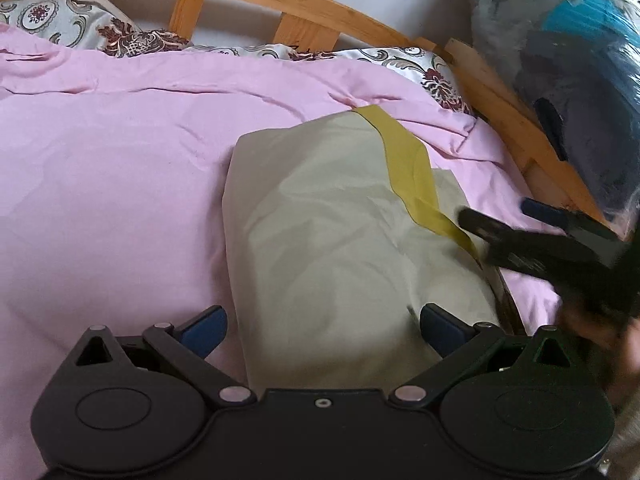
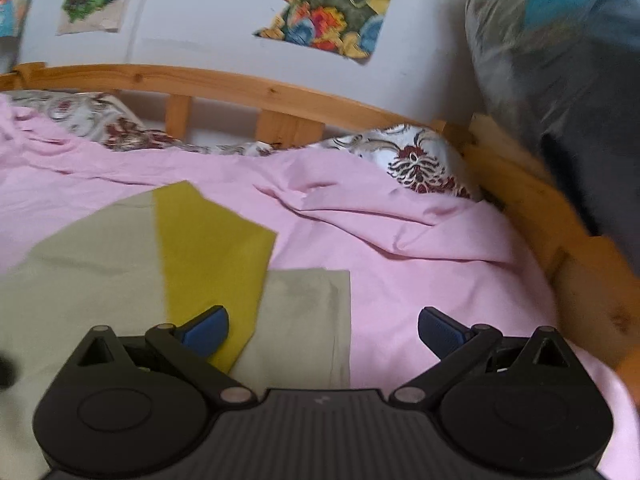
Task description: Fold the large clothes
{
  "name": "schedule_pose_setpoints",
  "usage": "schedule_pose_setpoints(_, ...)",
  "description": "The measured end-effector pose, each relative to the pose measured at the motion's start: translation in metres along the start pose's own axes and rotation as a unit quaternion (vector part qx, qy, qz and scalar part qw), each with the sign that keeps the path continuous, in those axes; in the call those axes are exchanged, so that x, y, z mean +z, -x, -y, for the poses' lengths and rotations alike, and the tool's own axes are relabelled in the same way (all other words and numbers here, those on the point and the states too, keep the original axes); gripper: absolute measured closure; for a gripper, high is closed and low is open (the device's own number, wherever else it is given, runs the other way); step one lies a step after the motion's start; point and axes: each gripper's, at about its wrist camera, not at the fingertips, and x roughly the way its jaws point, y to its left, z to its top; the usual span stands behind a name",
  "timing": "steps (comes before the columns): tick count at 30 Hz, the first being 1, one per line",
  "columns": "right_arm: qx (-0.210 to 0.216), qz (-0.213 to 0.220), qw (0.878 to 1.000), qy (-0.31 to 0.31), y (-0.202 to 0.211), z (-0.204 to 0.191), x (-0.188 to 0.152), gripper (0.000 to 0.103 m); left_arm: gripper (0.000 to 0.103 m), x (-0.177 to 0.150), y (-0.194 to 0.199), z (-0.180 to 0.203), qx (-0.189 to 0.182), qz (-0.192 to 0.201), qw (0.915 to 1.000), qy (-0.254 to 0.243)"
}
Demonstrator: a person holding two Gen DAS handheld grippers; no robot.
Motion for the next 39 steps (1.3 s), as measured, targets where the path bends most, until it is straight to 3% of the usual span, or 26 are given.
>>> schedule_pose_setpoints(4,0.019,0.011,1.0,-0.006,0.053,-0.012,-0.022,0.0,0.001,-0.008,0.014,0.008,-0.001,0.002,1.0,-0.009)
schedule_pose_setpoints(9,-0.005,0.027,1.0,0.003,0.083,-0.03,-0.058,0.0,0.001,-0.022,0.03,0.013,-0.003,0.005,0.9999,-0.012)
schedule_pose_setpoints(14,-0.03,0.012,0.999,-0.02,0.074,-0.033,-0.087,0.0,0.001,-0.032,0.031,0.011,-0.002,-0.003,1.0,-0.009)
schedule_pose_setpoints(20,0.016,0.002,0.993,-0.115,0.056,-0.011,-0.114,0.0,0.001,-0.04,0.023,0.008,0.0,-0.005,0.9999,0.01)
schedule_pose_setpoints(28,0.022,0.008,0.993,-0.116,0.054,-0.008,-0.118,0.0,0.001,-0.049,0.012,0.001,-0.014,-0.012,0.9986,0.05)
schedule_pose_setpoints(39,0.023,0.007,0.993,-0.115,0.052,-0.01,-0.119,0.0,0.001,-0.05,0.004,0.005,-0.014,-0.017,0.9993,0.029)
